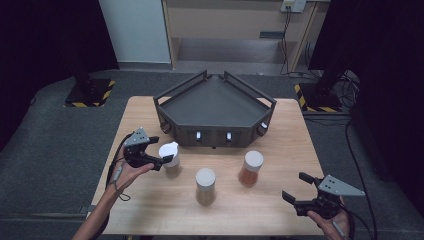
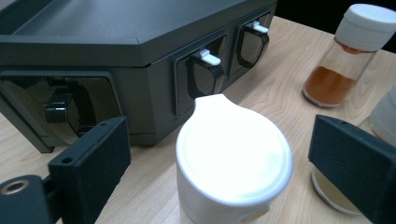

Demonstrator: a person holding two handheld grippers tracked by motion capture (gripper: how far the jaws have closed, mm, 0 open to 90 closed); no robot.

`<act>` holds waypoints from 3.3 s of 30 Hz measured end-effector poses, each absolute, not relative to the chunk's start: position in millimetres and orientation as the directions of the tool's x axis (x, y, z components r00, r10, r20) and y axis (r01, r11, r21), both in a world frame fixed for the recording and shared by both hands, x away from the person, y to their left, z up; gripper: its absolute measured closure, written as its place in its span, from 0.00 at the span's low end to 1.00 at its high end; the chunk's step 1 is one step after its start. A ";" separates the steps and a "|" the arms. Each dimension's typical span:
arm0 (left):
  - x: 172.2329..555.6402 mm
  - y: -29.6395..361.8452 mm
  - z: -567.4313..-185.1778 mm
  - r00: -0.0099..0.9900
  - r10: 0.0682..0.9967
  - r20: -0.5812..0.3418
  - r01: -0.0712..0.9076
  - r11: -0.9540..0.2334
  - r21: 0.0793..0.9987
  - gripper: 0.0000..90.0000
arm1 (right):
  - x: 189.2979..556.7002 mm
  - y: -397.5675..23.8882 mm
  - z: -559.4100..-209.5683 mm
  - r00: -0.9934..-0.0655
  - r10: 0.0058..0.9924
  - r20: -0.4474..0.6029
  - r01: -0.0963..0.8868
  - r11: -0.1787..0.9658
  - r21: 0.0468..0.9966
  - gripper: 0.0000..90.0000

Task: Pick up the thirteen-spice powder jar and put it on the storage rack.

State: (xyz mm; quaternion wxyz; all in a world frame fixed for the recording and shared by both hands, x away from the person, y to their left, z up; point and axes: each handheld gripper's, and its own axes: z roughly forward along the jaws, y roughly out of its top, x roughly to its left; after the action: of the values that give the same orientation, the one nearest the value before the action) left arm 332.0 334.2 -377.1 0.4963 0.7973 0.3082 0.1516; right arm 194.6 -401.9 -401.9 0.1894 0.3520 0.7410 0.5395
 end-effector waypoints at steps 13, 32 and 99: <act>332.3 319.0 -392.7 0.758 0.650 -0.054 0.355 -0.342 0.870 0.10 | 194.3 -401.2 -401.4 -0.681 0.726 0.097 0.317 0.173 0.932 0.07; 327.2 317.7 -397.5 0.759 0.650 -0.033 0.329 -0.339 0.881 0.33 | 194.1 -400.4 -401.0 -0.682 0.726 0.092 0.317 0.179 0.932 0.07; 376.5 317.4 -286.7 0.923 0.386 -0.004 0.161 -0.376 0.913 0.33 | 196.2 -400.6 -401.8 -0.684 0.723 0.099 0.324 0.179 0.929 0.07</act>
State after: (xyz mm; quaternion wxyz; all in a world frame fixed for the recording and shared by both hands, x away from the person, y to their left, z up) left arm 376.5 317.4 -286.7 0.5333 0.8227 0.1663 0.1053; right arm 196.2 -400.6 -401.8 0.1861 0.3513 0.7449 0.5358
